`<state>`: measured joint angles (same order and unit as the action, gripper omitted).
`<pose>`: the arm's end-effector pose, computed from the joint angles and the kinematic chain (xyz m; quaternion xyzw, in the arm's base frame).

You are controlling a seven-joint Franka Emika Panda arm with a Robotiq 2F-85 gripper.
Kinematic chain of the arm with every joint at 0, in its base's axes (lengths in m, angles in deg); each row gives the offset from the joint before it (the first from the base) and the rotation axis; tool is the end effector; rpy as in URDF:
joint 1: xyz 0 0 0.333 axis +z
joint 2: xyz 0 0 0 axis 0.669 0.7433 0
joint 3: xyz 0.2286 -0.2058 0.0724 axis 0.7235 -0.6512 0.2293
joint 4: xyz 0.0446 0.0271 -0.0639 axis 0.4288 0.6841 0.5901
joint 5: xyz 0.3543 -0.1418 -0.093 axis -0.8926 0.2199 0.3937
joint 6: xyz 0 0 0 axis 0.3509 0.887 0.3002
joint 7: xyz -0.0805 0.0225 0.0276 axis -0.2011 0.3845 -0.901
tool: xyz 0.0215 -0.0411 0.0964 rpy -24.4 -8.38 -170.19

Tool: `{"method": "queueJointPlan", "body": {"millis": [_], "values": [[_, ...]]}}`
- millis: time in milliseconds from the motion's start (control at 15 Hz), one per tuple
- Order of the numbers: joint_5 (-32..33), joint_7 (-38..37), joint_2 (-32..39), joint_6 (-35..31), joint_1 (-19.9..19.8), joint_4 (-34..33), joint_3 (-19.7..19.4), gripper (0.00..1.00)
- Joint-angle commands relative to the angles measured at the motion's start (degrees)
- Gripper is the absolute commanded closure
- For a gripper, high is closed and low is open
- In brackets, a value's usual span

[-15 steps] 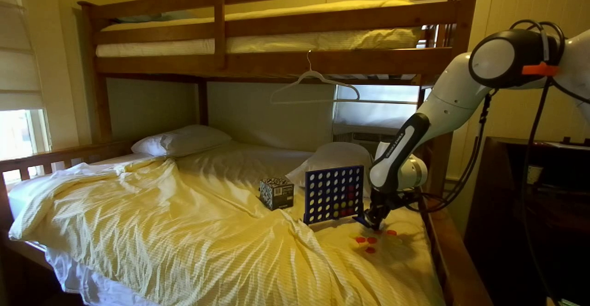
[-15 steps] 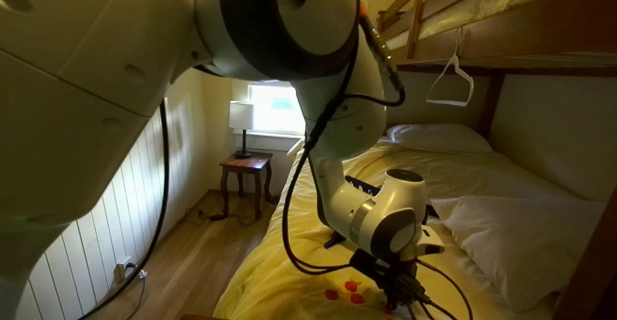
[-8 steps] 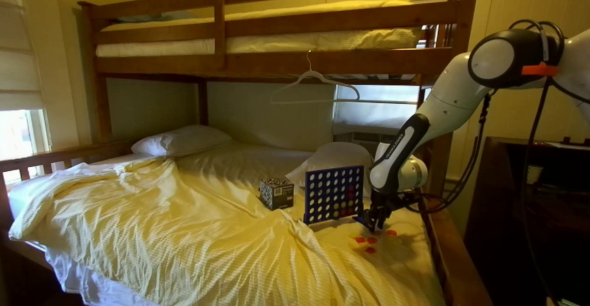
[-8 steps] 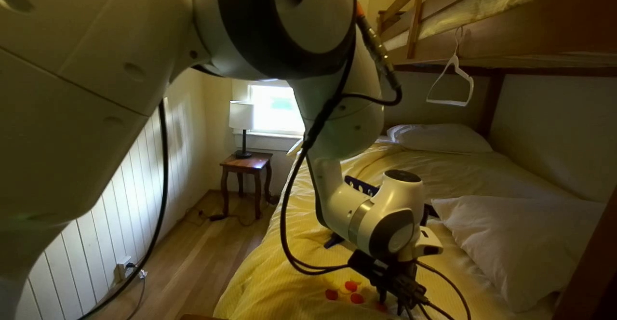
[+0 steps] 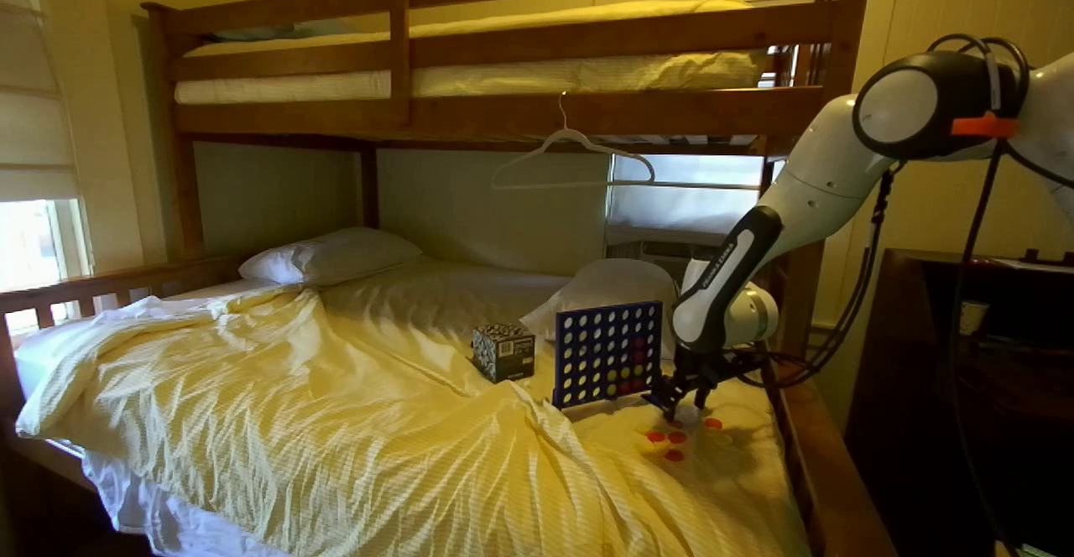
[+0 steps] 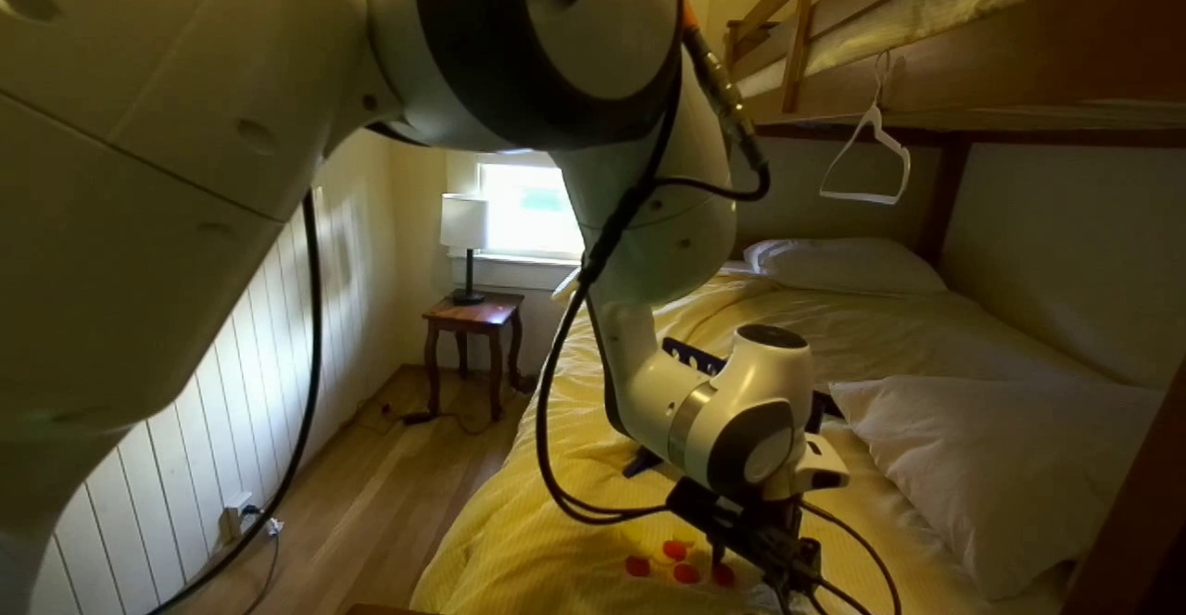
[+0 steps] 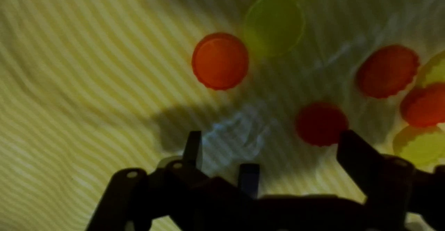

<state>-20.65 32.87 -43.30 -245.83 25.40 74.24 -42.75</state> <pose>0.5478 -0.2216 0.1520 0.9894 -0.1255 0.0595 0.0420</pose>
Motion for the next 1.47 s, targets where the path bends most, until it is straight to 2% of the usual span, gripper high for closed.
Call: {"method": "queueJointPlan", "body": {"millis": [0, 933, 1400], "values": [[-1.61, -0.37, -2.24, 0.30, 0.17, 2.11, 0.46, 0.00], [-3.58, 2.52, -1.85, 0.52, -2.09, 1.44, 4.37, 0.00], [-4.59, 7.28, -1.09, 0.46, -5.26, 1.41, 7.59, 0.00]]}}
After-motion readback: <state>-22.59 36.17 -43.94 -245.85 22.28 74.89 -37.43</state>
